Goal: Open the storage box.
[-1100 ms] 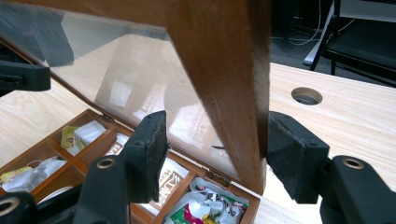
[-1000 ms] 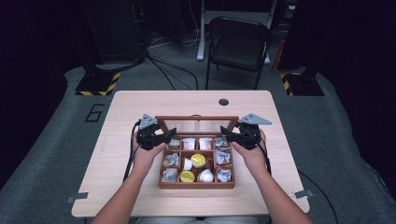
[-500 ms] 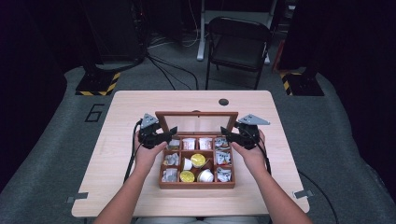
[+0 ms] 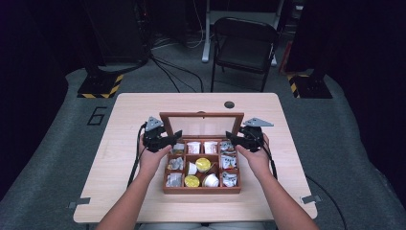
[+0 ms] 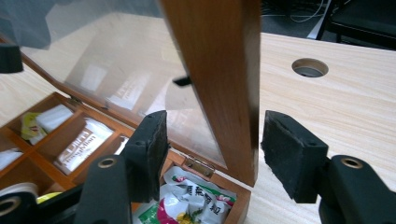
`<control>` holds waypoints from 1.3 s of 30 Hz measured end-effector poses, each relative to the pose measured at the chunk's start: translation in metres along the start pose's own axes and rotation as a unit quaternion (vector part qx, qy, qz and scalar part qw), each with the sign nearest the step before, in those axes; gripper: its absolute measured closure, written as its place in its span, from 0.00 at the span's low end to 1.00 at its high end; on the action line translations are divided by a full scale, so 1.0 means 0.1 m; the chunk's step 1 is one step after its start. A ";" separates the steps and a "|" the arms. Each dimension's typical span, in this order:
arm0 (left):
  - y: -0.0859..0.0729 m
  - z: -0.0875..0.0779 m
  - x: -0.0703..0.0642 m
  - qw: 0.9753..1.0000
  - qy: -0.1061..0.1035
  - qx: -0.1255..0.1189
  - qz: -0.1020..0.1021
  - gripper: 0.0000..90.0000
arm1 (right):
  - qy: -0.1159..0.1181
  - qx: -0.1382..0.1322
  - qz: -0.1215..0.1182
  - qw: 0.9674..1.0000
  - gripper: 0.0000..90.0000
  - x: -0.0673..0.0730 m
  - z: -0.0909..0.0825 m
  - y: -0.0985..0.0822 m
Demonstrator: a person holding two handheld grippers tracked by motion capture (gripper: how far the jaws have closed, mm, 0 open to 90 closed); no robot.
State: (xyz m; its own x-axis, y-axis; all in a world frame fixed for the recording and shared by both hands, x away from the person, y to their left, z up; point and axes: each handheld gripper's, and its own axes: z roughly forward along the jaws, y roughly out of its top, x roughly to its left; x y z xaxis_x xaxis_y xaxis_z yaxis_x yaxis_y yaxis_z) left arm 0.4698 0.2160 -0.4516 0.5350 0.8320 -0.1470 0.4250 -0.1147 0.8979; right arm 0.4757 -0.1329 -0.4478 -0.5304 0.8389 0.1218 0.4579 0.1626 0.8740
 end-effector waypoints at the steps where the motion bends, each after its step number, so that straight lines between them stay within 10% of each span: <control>1: 0.00 0.00 0.00 1.000 -0.001 0.002 -0.002 0.38 | -0.003 0.001 -0.002 1.000 0.47 0.00 0.01 -0.01; 39: -0.09 0.21 0.09 0.999 -0.006 0.023 -0.027 0.38 | -0.009 0.025 0.006 1.000 0.49 -0.04 0.19 -0.05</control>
State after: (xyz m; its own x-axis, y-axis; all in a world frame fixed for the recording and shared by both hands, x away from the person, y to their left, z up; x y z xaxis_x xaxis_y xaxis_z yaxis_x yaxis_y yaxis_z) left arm 0.4863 0.2135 -0.4695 0.5186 0.8315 -0.1990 0.4854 -0.0948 0.8691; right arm 0.4890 -0.1270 -0.4621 -0.5117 0.8504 0.1228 0.4991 0.1778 0.8481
